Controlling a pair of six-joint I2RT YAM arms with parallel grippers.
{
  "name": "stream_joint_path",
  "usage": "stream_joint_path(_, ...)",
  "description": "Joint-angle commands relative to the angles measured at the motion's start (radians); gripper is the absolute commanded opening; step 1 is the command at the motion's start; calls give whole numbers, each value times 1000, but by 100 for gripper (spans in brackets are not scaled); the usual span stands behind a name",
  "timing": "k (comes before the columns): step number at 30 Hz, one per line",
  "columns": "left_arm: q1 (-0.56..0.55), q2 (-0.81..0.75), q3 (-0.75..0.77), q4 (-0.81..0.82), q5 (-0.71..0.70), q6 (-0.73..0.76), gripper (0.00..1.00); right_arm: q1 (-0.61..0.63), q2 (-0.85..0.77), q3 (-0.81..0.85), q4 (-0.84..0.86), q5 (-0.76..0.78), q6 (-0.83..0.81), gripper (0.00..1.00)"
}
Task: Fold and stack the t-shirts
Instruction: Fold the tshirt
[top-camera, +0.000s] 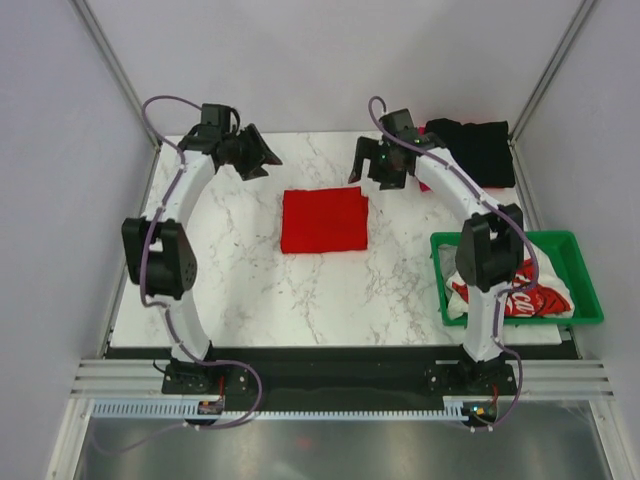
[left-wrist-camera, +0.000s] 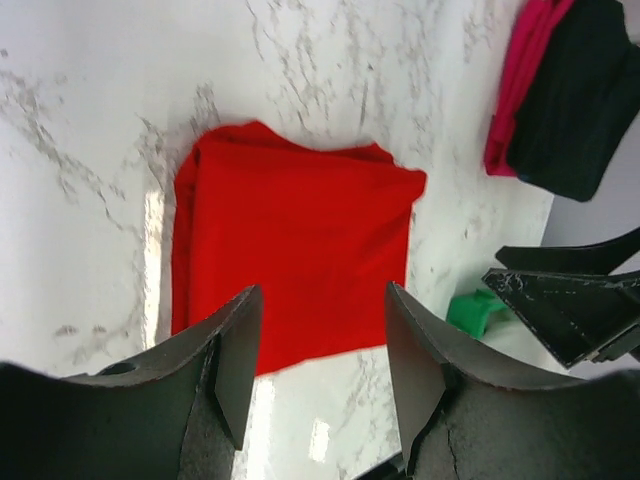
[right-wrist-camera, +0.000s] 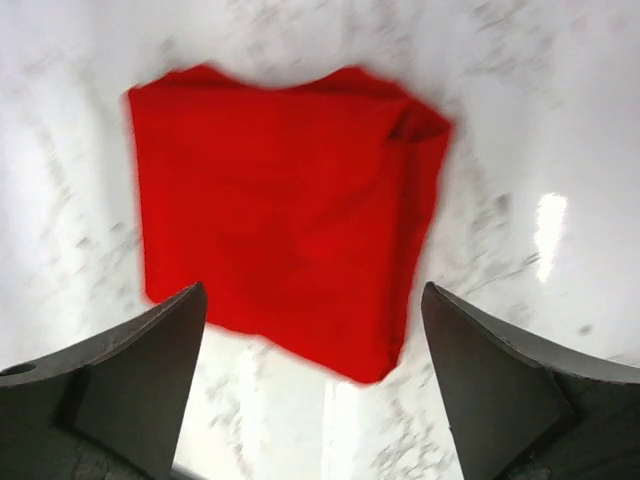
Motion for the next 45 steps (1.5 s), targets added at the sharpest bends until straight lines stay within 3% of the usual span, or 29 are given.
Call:
stream_joint_path(1, -45, -174, -112, -18, 15, 26, 59, 61, -175, -136, 155, -191, 58, 95)
stream_joint_path(2, -58, -194, -144, -7, 8, 25, 59, 66, -189, -226, 186, -235, 75, 92)
stream_joint_path(3, -72, -213, -173, 4, 4, 19, 58, 72, -212, -273, 256, -272, 92, 75)
stream_joint_path(5, -115, -240, -243, 28, 1, 13, 57, 75, -229, -401, 322, -339, 139, 57)
stream_joint_path(6, -147, -246, -278, 37, 1, 13, 57, 75, -233, -437, 370, -347, 152, 41)
stream_joint_path(9, -187, -243, -344, 99, 2, -12, 55, 77, -212, -537, 431, -378, 163, 28)
stream_joint_path(14, -231, -196, -494, 246, 25, -63, 52, 74, -149, -633, 482, -356, 106, 26)
stream_joint_path(15, -233, -185, -506, 273, 19, -66, 52, 72, -117, -644, 481, -347, 94, 22)
stream_joint_path(17, -236, -147, -542, 292, 11, -61, 51, 66, -91, -681, 481, -346, 57, 17)
stream_joint_path(21, -236, -73, -603, 332, -22, -8, 50, 61, -103, -785, 516, -297, 28, 17)
stream_joint_path(28, -236, -19, -642, 355, -79, 48, 47, 58, -129, -937, 577, -281, 8, 17)
stream_joint_path(33, -231, -49, -556, 275, -177, 140, 47, 57, -164, -1017, 588, -286, -8, 14)
stream_joint_path(38, -234, -145, -401, 104, -248, 198, 49, 61, -337, -1048, 464, -283, -50, 16)
stream_joint_path(40, -233, -200, -350, 79, -251, 200, 54, 68, -413, -1048, 410, -257, -64, 18)
stream_joint_path(43, -234, -314, -298, 24, -226, 203, 61, 71, -561, -1026, 311, -186, -55, 33)
stream_joint_path(44, -233, -372, -287, 10, -210, 198, 63, 68, -616, -1016, 271, -169, -54, 72)
stream_joint_path(45, -234, -403, -277, -17, -202, 197, 65, 68, -641, -1002, 254, -148, -54, 94)
